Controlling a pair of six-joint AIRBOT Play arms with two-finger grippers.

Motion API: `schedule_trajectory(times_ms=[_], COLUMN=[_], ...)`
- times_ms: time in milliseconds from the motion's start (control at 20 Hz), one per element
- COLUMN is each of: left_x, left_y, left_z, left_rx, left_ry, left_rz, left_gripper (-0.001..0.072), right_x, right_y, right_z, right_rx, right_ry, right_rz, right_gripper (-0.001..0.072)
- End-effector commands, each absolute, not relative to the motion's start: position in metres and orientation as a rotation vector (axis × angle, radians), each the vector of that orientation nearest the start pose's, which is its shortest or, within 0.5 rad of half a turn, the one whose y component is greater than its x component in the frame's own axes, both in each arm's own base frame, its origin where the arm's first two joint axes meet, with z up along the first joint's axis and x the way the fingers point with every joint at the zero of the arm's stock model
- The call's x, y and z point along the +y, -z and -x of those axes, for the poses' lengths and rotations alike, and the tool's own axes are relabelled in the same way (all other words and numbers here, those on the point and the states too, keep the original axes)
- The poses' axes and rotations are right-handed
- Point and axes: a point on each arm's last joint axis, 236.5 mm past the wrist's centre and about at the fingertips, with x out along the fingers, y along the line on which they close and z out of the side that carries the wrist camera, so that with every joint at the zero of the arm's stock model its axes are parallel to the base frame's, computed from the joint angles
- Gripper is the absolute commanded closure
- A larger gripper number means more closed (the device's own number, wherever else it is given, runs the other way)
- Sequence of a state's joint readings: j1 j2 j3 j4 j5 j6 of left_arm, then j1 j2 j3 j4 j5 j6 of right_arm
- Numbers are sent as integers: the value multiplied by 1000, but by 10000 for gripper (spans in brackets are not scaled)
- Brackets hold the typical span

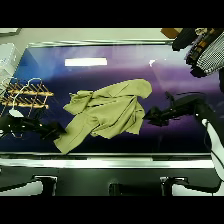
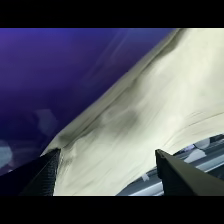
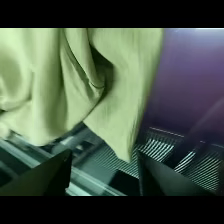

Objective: Fold the clothes and pants, and hang the long-sleeved shirts on hangers.

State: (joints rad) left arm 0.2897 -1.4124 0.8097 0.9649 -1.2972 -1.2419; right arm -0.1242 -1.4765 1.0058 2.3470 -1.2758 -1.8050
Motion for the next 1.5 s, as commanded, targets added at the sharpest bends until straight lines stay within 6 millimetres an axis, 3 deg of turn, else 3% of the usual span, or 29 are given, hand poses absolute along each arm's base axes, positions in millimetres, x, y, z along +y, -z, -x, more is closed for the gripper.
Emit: schedule_trajectory(times_ms=[0, 200, 250, 300, 350, 600, 750, 800, 900, 950, 1000, 1050, 1150, 1250, 1350, 1450], left_x=[-61, -68, -68, -68, -68, -67, -67, -67, -67, -67, -68, -70, -76, -79, -75, -65], left_y=[100, 104, 105, 106, 106, 107, 107, 107, 106, 106, 105, 100, 76, 24, -61, -173], left_z=[-279, -278, -278, -278, -278, -279, -279, -279, -279, -279, -281, -285, -307, -347, -391, -420], left_rx=[1617, 1626, 1632, 1634, 1635, 1632, 1630, 1631, 1631, 1630, 1624, 1609, 1523, 1364, 1132, 855], left_ry=[321, 333, 328, 327, 327, 324, 323, 323, 324, 322, 324, 330, 363, 412, 450, 449], left_rz=[617, 596, 603, 604, 604, 604, 604, 604, 605, 608, 614, 620, 649, 642, 571, 463], left_gripper=[-13, -4, 47, 207, 264, 264, 274, 338, 685, 684, 684, 684, 685, 685, 685, 685], right_x=[131, 121, 117, 116, 116, 125, 141, 150, 161, 161, 159, 159, 162, 166, 166, 154], right_y=[69, 80, 83, 84, 87, 99, 104, 105, 106, 105, 103, 98, 69, 8, -81, -198], right_z=[-340, -341, -341, -343, -345, -347, -344, -345, -346, -347, -349, -352, -362, -383, -406, -418], right_rx=[1525, 1538, 1538, 1530, 1520, 1482, 1475, 1470, 1460, 1455, 1448, 1430, 1361, 1219, 1008, 747], right_ry=[-381, -314, -298, -283, -265, -226, -246, -258, -255, -249, -237, -240, -275, -343, -401, -419], right_rz=[-622, -587, -573, -581, -600, -713, -683, -667, -654, -667, -680, -677, -675, -647, -616, -561], right_gripper=[228, 227, 227, 227, 227, 228, 230, 238, 445, 609, 683, 683, 683, 683, 683, 683])
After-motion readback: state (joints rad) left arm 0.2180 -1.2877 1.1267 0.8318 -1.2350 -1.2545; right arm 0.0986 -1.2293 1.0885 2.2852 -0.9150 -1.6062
